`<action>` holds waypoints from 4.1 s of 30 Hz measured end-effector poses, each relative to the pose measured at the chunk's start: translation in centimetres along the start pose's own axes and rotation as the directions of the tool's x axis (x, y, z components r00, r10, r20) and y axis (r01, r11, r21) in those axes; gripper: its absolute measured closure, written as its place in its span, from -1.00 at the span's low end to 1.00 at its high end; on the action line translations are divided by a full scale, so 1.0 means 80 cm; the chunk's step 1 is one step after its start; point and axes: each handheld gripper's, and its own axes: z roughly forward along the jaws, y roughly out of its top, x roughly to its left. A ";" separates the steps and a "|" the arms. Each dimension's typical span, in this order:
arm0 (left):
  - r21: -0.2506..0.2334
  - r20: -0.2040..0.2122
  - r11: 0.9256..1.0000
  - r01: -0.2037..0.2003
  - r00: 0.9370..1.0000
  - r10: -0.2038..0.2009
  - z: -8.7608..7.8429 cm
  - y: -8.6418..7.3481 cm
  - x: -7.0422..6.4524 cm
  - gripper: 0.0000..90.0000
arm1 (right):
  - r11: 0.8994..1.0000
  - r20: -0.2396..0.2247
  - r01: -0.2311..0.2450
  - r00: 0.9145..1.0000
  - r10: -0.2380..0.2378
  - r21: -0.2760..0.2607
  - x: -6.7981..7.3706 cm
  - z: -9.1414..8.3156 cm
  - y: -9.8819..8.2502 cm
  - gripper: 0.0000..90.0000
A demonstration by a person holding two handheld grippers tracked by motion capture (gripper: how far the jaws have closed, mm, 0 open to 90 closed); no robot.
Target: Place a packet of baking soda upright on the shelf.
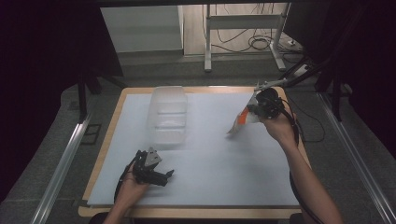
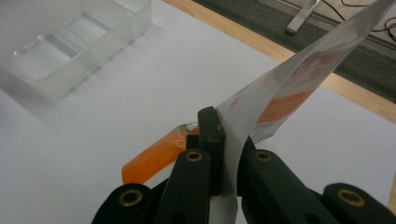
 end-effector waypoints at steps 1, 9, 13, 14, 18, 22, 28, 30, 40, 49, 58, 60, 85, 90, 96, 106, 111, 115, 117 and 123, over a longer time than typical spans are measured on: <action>0.000 0.000 1.000 -0.001 1.000 0.001 0.000 0.000 0.000 -0.97 | 1.000 -0.003 0.009 1.000 -0.009 0.000 0.002 -0.001 0.003 0.98; 0.001 -0.001 1.000 -0.007 1.000 0.007 0.000 0.000 0.001 -0.97 | 0.995 -0.037 0.095 0.995 -0.094 0.013 0.031 -0.002 0.032 0.98; -0.001 -0.003 1.000 -0.006 1.000 0.006 -0.001 0.000 0.001 -0.97 | 0.992 -0.058 0.125 0.991 -0.124 0.008 0.048 0.001 0.047 0.98; -0.002 -0.003 1.000 -0.005 1.000 0.005 -0.001 0.000 0.001 -0.97 | 0.991 -0.064 0.133 0.989 -0.132 0.008 0.052 0.003 0.051 0.98; -0.004 -0.003 1.000 -0.003 1.000 0.003 -0.001 0.000 0.002 -0.97 | 0.986 -0.081 0.168 0.983 -0.166 0.007 0.069 0.007 0.065 0.98; -0.010 -0.003 1.000 0.001 1.000 -0.001 -0.001 0.000 0.002 -0.97 | 0.978 -0.095 0.210 0.973 -0.208 0.010 0.087 0.011 0.079 0.98; -0.010 -0.001 1.000 0.001 1.000 -0.001 -0.001 0.000 0.002 -0.97 | 0.965 -0.113 0.264 0.958 -0.262 -0.002 0.112 0.012 0.099 0.98; -0.008 0.000 1.000 -0.002 1.000 0.002 -0.002 0.000 0.002 -0.97 | 0.960 -0.114 0.281 0.953 -0.280 -0.005 0.118 0.013 0.106 0.98; -0.009 0.003 1.000 0.001 1.000 -0.001 -0.002 0.000 0.002 -0.97 | 0.940 -0.120 0.342 0.933 -0.339 0.004 0.146 0.023 0.128 0.98; -0.013 0.004 1.000 -0.001 1.000 0.001 -0.002 0.000 0.002 -0.97 | 0.924 -0.123 0.383 0.917 -0.380 0.003 0.166 0.030 0.144 0.98; -0.012 0.004 1.000 -0.001 1.000 0.001 -0.002 0.000 0.002 -0.97 | 0.913 -0.133 0.407 0.905 -0.403 0.004 0.187 0.046 0.159 0.98; -0.008 0.004 1.000 -0.006 1.000 0.006 -0.002 0.000 0.003 -0.97 | 0.909 -0.137 0.416 0.901 -0.411 0.007 0.193 0.051 0.162 0.98; -0.023 0.015 1.000 -0.001 1.000 0.001 -0.003 0.000 0.001 -0.97 | 0.883 -0.177 0.468 0.873 -0.455 0.039 0.266 0.124 0.196 0.98; -0.021 0.014 1.000 -0.003 1.000 0.003 -0.002 0.001 0.000 -0.97 | 0.886 -0.189 0.463 0.873 -0.449 0.036 0.266 0.133 0.189 0.97; -0.020 0.015 1.000 -0.006 1.000 0.007 -0.002 0.001 -0.001 -0.97 | 0.905 -0.184 0.422 0.894 -0.407 0.048 0.256 0.143 0.181 0.97; -0.016 0.012 1.000 -0.007 1.000 0.007 -0.001 0.001 0.000 -0.97 | 0.925 -0.196 0.371 0.915 -0.352 0.074 0.225 0.153 0.162 0.95; -0.017 0.013 1.000 -0.008 1.000 0.008 -0.001 0.001 -0.001 -0.97 | 0.921 -0.193 0.385 0.910 -0.367 0.063 0.229 0.149 0.163 0.87; -0.019 0.013 1.000 -0.008 1.000 0.009 -0.001 0.001 -0.001 -0.97 | 0.923 -0.189 0.380 0.912 -0.365 0.054 0.230 0.147 0.163 0.69; -0.019 0.014 1.000 -0.007 1.000 0.007 -0.001 0.001 -0.001 -0.97 | 0.922 -0.184 0.384 0.911 -0.369 0.049 0.230 0.145 0.164 0.57; -0.018 0.013 1.000 -0.005 1.000 0.005 -0.001 0.001 -0.001 -0.97 | 0.923 -0.176 0.384 0.910 -0.374 0.022 0.228 0.139 0.165 0.28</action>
